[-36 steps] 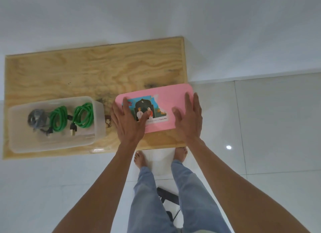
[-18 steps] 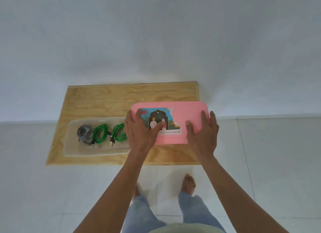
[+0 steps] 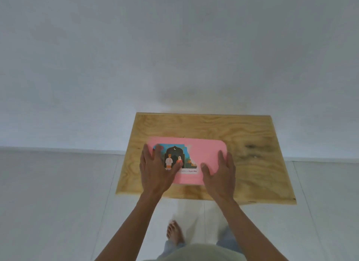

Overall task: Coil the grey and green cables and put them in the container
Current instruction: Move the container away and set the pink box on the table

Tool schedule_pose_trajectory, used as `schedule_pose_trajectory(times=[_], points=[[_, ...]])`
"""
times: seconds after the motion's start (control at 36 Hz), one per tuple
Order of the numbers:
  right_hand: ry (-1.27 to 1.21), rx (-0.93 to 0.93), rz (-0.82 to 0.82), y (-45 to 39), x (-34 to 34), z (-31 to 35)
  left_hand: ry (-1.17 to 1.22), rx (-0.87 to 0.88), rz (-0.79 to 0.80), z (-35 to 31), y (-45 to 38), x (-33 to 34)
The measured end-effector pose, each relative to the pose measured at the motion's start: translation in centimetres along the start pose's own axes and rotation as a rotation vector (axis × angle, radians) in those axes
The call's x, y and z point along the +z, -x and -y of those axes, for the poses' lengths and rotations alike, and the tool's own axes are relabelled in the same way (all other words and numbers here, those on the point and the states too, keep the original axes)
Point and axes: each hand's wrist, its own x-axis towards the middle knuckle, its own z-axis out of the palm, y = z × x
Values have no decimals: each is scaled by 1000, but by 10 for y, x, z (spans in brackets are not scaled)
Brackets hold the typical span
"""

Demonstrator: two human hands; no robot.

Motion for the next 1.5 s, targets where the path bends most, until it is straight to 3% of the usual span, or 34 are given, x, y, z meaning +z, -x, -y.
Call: schedule_pose_trajectory(times=[0.28,1.08,1.33,1.5], points=[[60,46,-4,-2,26,-8,90,-68,158,29,-6,17],[72,12,-5,-19,55,-19,126,-72,165,57,-27,39],[69,13,4,-20,55,-24,103,-23,182,58,-24,44],[307,-124,13,-24,58,-21,-95,135,170,65,-31,47]])
